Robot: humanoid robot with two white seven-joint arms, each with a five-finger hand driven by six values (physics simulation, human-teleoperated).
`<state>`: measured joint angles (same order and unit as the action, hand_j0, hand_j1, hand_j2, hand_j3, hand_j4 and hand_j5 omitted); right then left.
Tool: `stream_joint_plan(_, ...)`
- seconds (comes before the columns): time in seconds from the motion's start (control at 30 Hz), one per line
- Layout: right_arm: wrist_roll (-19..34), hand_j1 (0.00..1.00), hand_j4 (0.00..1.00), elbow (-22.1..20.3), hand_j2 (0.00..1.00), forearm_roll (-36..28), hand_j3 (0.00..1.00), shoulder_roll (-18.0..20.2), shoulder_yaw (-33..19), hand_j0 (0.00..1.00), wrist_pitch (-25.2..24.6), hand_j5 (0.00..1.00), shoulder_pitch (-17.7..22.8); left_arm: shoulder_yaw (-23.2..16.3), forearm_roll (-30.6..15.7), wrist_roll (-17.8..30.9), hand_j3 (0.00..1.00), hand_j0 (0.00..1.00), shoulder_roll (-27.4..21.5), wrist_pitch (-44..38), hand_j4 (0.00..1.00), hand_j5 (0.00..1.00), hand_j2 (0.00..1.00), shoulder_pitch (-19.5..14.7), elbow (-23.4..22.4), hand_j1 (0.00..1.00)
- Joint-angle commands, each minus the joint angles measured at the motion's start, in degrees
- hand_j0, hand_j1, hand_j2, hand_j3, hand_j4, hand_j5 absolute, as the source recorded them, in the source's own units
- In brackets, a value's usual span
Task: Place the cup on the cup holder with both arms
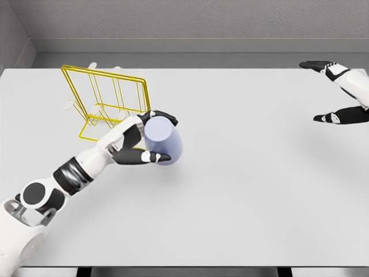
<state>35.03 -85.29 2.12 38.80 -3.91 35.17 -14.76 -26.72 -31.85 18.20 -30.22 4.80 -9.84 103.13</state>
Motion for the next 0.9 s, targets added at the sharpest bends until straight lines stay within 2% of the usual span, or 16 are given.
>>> stream_joint_plan(0.0,-0.03,1.00,1.00,0.03,1.00,-0.45,1.00,0.05,0.04,1.00,-0.17,1.00,0.09,0.36,-1.20,-0.01,0.61,0.61,-0.89,0.73,0.61,0.61,0.61,0.00,0.05,0.61)
stream_joint_plan(0.47,-0.03,1.00,1.00,-0.05,1.00,-0.45,1.00,0.05,-0.04,1.00,-0.17,1.00,0.09,0.36,-3.14,-0.01,0.62,0.62,-5.55,7.50,0.62,0.62,0.62,-0.88,0.05,0.62)
stream_joint_plan(0.6,-0.03,1.00,1.00,0.03,1.00,-0.45,1.00,0.05,-0.04,1.00,-0.17,1.00,0.09,0.88,-4.10,-0.01,0.62,0.62,-7.31,8.29,0.62,0.62,0.62,-2.11,0.05,0.62)
stream_joint_plan(0.87,-0.03,1.00,1.00,0.04,1.00,-0.45,1.00,0.05,-0.04,1.00,-0.17,1.00,0.00,2.46,-5.51,-0.10,0.62,0.62,-9.16,8.56,0.62,0.62,0.62,-2.46,0.05,0.62)
